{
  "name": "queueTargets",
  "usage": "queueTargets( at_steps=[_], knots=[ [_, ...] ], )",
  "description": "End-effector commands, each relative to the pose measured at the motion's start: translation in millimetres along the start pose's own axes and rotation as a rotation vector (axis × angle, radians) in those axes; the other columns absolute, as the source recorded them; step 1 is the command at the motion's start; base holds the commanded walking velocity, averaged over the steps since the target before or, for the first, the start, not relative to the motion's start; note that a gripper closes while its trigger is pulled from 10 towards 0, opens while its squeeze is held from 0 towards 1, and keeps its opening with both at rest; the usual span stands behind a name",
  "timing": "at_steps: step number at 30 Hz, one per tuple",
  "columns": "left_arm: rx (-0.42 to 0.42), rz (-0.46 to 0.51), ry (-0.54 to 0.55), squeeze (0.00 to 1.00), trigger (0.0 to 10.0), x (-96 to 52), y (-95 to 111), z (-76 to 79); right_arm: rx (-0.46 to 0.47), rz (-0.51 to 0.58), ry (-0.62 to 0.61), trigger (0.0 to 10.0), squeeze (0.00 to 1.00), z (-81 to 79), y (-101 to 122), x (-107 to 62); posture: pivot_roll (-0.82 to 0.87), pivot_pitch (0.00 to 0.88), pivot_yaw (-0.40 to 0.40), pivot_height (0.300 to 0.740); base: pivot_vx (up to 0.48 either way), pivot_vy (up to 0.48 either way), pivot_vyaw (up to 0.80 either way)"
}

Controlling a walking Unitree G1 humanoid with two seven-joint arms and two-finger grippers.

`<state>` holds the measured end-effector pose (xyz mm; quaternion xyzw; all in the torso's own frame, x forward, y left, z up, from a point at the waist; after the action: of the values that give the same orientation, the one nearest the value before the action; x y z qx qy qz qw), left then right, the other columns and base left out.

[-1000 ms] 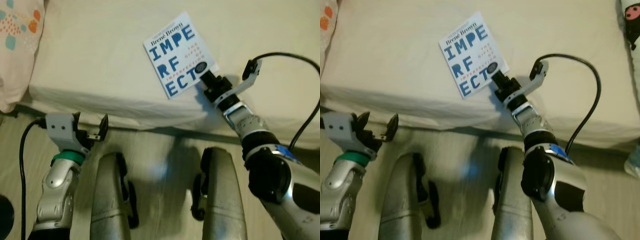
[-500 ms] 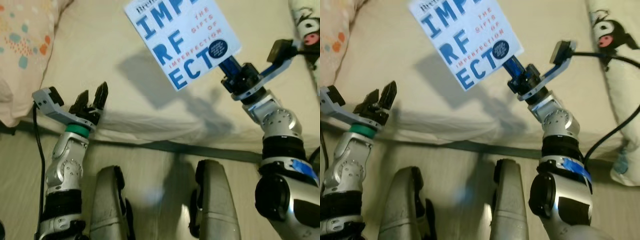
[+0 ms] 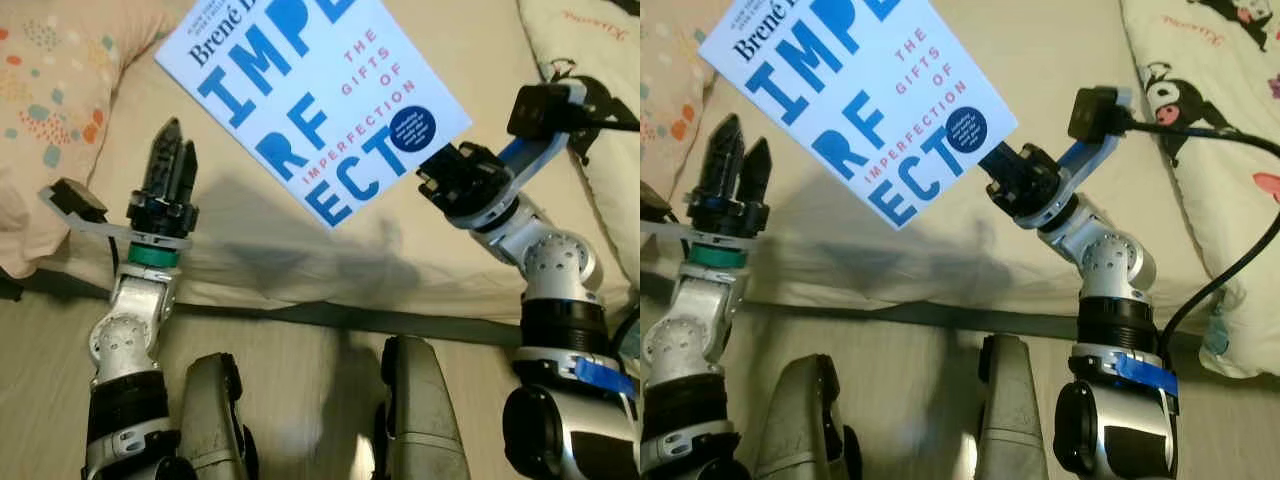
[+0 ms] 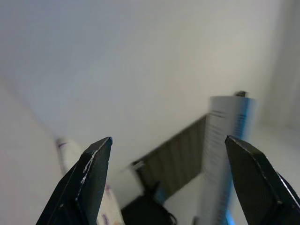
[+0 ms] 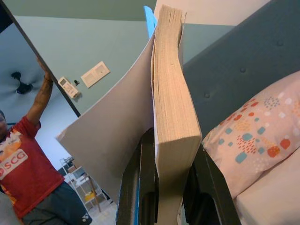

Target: Clean up the room

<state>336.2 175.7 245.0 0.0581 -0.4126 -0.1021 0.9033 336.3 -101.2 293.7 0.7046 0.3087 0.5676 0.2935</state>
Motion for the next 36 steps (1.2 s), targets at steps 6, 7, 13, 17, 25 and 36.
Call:
queueTargets(
  at_steps=[6,7,13,17,25,36],
  knots=[
    [0.019,-0.114,-0.145,0.00,10.0,-11.0,-9.6,24.0,-0.013,0.044,0.040,0.0,0.00,-9.7,11.7,4.1,-0.10,0.064,0.049,0.540,0.000,0.000,0.00],
    [0.027,-0.134,-0.137,0.00,10.0,-14.1,-12.4,21.8,-0.008,0.046,0.041,0.0,0.00,-11.2,11.1,5.4,-0.11,0.062,0.047,0.540,0.000,0.000,0.00],
    [0.035,-0.155,-0.094,0.00,10.0,-17.4,-17.9,12.9,0.031,-0.026,0.035,0.0,0.00,-13.8,-10.9,9.2,-0.11,0.068,0.039,0.540,0.000,0.000,0.00],
    [0.039,-0.129,-0.072,0.00,10.0,-14.5,-17.8,9.2,0.089,-0.145,0.022,0.0,0.00,-17.0,-51.4,8.5,-0.11,0.069,0.034,0.540,0.000,0.000,0.00],
    [0.043,-0.101,-0.092,0.00,10.0,-15.1,-9.8,11.7,0.117,-0.169,-0.001,0.0,0.00,-16.7,-63.5,7.2,-0.11,0.068,0.031,0.540,0.000,0.000,0.00],
    [0.090,-0.174,-0.030,0.00,4.5,-24.9,-13.6,1.8,0.062,-0.146,-0.029,0.0,0.00,-11.7,-47.1,6.0,-0.12,0.069,0.034,0.540,0.000,0.000,0.00]
  ],
)
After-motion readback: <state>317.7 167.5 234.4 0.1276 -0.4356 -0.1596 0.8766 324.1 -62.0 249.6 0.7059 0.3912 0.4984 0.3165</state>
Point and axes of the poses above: a point about 5 cm out from each wrist's last joint towards the gripper, its own x axis pointing out of the wrist towards the gripper, its own y axis along the axis of the wrist's last joint, z = x × y, the point moved 6 cm from there along x, pointing out of the wrist towards the gripper, and after that the axes turned 9 degrees about -x, right-handed, at the moved point
